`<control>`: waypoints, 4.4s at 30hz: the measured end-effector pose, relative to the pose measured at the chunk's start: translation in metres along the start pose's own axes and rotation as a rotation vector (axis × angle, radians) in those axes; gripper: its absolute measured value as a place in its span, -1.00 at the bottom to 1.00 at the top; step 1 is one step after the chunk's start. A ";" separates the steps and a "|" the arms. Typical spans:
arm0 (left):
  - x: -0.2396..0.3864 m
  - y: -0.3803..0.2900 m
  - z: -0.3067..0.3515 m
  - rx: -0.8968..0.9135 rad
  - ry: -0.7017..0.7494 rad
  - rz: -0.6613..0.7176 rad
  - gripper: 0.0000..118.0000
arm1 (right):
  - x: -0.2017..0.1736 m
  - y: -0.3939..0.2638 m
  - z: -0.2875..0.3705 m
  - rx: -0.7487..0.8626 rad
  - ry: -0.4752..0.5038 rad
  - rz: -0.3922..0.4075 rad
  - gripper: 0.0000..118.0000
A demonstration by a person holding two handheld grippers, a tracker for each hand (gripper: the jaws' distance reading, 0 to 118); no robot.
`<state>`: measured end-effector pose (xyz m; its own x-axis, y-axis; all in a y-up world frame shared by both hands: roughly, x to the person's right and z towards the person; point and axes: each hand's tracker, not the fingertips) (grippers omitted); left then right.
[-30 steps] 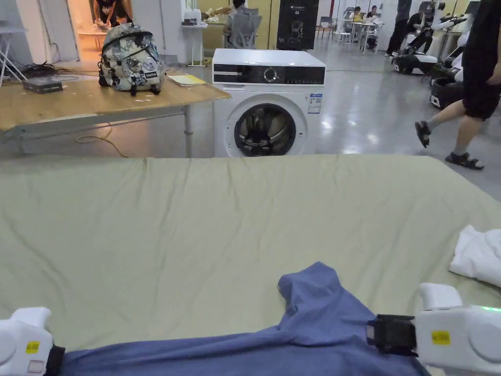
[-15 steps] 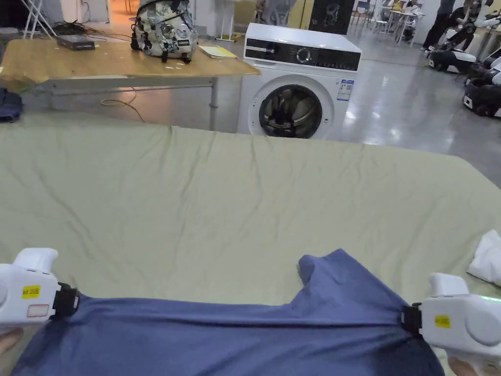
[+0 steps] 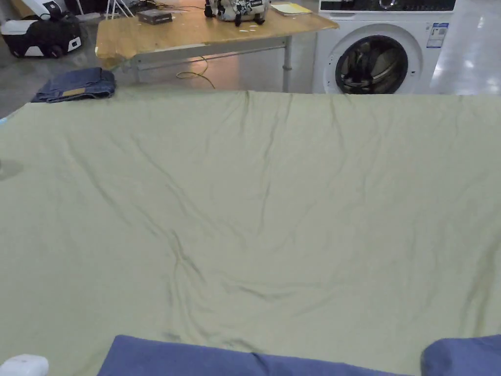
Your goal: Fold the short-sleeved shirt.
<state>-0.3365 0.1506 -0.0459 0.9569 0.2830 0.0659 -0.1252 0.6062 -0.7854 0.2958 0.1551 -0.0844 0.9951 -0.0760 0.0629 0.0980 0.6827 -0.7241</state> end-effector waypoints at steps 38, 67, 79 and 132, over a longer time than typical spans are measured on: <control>-0.034 0.013 0.035 0.266 -0.313 0.339 0.55 | -0.094 0.045 0.036 0.326 0.277 0.064 -1.00; -0.005 0.099 0.075 0.366 -0.032 0.222 -0.96 | -0.087 0.020 0.019 0.179 0.310 -0.006 -1.00; 0.147 0.071 -0.114 -0.003 -0.354 0.024 -0.12 | -0.086 0.022 0.050 0.216 0.289 -0.040 -1.00; 0.182 0.078 -0.108 0.009 -0.492 0.030 -0.95 | -0.089 0.009 0.037 0.124 0.326 -0.037 -1.00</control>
<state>-0.1443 0.1690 -0.1611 0.7154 0.6169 0.3280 -0.1549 0.5979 -0.7865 0.2089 0.1945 -0.0709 0.9365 -0.3173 -0.1494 0.1550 0.7565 -0.6353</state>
